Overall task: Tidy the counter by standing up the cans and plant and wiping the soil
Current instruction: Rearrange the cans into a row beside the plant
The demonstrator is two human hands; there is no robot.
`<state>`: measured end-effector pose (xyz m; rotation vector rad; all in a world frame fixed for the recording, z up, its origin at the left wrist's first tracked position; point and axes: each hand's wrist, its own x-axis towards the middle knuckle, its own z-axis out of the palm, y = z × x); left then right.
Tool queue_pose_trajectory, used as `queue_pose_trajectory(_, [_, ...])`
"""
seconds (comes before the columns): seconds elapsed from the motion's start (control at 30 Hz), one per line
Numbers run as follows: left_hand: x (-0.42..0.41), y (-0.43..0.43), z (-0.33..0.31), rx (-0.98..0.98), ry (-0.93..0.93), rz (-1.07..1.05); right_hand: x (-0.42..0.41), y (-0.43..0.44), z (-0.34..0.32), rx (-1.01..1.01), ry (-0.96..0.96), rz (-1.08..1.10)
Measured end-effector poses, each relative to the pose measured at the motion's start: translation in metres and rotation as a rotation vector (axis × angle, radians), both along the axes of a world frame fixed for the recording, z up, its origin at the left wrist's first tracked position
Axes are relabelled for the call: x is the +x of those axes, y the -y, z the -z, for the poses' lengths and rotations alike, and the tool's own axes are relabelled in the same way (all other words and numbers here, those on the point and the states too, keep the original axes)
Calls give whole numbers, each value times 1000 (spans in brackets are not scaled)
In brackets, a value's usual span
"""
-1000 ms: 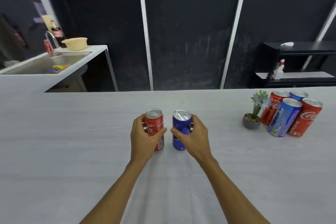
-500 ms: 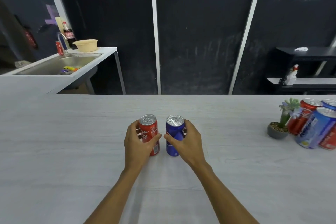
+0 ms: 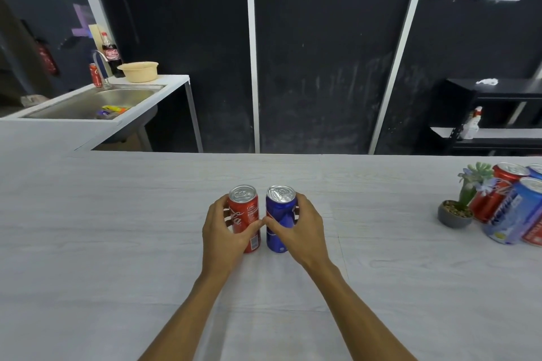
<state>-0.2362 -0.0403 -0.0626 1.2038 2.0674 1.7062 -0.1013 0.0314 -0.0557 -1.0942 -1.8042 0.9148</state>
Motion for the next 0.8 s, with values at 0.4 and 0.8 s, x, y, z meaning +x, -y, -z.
queue_pose_trajectory(0.4, [2,4,4,42,0,12,4,6,0,14,-13,-24])
queue_pose_trajectory(0.8, [23,33,24,6,-258,-138,50,15,5,74,358,-25])
